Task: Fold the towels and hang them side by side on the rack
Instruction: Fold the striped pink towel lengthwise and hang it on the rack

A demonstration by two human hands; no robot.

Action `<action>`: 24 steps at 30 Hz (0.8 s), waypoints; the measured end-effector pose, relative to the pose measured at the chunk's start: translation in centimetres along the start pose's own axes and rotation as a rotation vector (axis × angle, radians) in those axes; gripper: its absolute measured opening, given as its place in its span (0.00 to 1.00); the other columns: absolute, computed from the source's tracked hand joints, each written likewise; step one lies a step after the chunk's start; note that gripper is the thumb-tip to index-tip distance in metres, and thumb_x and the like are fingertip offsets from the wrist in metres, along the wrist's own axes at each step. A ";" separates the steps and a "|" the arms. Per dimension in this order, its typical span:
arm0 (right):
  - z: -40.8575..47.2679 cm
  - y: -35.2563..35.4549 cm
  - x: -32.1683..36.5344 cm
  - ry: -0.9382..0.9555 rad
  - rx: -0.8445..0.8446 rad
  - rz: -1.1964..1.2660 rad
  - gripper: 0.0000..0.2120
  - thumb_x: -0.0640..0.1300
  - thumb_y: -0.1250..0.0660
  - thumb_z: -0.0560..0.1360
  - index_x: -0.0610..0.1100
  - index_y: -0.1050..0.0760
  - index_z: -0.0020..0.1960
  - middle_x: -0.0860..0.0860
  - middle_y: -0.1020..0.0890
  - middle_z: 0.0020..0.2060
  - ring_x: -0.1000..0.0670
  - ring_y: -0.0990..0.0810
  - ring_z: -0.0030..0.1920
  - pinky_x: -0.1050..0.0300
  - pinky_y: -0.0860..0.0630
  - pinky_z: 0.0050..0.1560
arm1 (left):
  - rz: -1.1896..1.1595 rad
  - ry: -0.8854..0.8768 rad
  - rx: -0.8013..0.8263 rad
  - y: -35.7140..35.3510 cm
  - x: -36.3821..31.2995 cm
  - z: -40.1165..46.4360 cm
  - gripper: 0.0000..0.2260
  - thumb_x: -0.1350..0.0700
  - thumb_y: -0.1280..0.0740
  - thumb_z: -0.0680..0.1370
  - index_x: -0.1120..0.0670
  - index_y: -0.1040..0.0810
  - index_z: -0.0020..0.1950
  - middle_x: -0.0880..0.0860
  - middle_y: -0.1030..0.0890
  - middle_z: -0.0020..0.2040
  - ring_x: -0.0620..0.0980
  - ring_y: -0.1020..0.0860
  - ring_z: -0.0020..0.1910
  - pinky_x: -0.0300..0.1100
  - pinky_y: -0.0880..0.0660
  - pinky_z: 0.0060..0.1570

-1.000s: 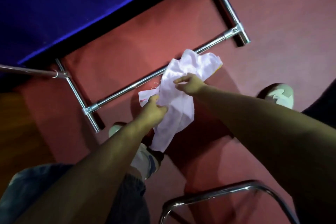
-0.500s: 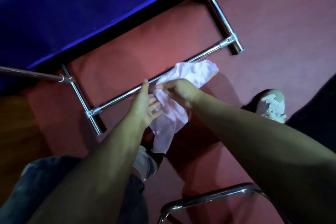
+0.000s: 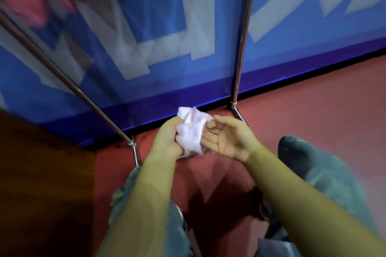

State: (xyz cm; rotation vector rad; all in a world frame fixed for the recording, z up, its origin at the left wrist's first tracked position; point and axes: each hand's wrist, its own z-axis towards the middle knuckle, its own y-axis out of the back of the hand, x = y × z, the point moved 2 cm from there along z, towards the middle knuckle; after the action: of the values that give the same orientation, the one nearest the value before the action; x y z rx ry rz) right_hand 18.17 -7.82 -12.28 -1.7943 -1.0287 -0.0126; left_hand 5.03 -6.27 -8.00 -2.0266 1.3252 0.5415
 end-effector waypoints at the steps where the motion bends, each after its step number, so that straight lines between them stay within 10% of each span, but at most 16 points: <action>1: -1.3 -0.4 0.0 0.010 -0.098 0.065 0.16 0.49 0.36 0.73 0.36 0.22 0.36 0.43 0.19 0.31 0.47 0.17 0.30 0.58 0.20 0.31 | 0.040 -0.057 0.024 0.3 -0.7 -1.6 0.10 0.63 0.44 0.78 0.59 0.26 0.39 0.53 0.21 0.23 0.48 0.21 0.25 0.37 0.23 0.29; 8: -4.9 -5.6 2.6 -0.048 -0.266 0.133 0.42 0.71 0.38 0.67 0.35 0.30 0.60 0.37 0.25 0.55 0.39 0.21 0.46 0.40 0.20 0.30 | 0.089 -0.430 0.323 -1.5 -5.9 -12.7 0.15 0.70 0.47 0.70 0.60 0.22 0.44 0.58 0.21 0.40 0.55 0.22 0.42 0.44 0.26 0.46; 14: -6.9 -12.6 5.8 0.170 -0.159 -0.171 0.08 0.37 0.40 0.75 0.34 0.25 0.41 0.43 0.19 0.27 0.48 0.19 0.28 0.62 0.24 0.28 | 0.369 -0.604 0.366 -0.8 -7.6 -17.2 0.20 0.76 0.50 0.69 0.60 0.24 0.30 0.51 0.25 0.23 0.45 0.27 0.23 0.31 0.30 0.24; 18: -8.7 -15.1 7.5 0.344 -0.078 -0.203 0.16 0.38 0.38 0.64 0.33 0.26 0.50 0.40 0.23 0.37 0.42 0.24 0.43 0.52 0.26 0.49 | 0.514 -0.622 0.303 0.1 -7.4 -16.3 0.20 0.75 0.43 0.70 0.56 0.20 0.27 0.52 0.25 0.24 0.47 0.29 0.24 0.33 0.32 0.25; 24: -12.1 -18.5 9.0 0.576 0.162 -0.293 0.12 0.34 0.41 0.65 0.37 0.25 0.47 0.43 0.19 0.34 0.48 0.18 0.36 0.56 0.23 0.39 | 0.660 -0.643 0.136 0.5 -7.3 -14.8 0.10 0.68 0.37 0.70 0.56 0.18 0.37 0.51 0.18 0.35 0.46 0.23 0.37 0.34 0.28 0.35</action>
State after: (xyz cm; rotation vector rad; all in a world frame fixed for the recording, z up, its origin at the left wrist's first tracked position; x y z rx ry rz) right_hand 17.23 -9.36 11.54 -1.3585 -0.8305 -0.5771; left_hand 1.52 -12.20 7.05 -1.1078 1.5225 1.2320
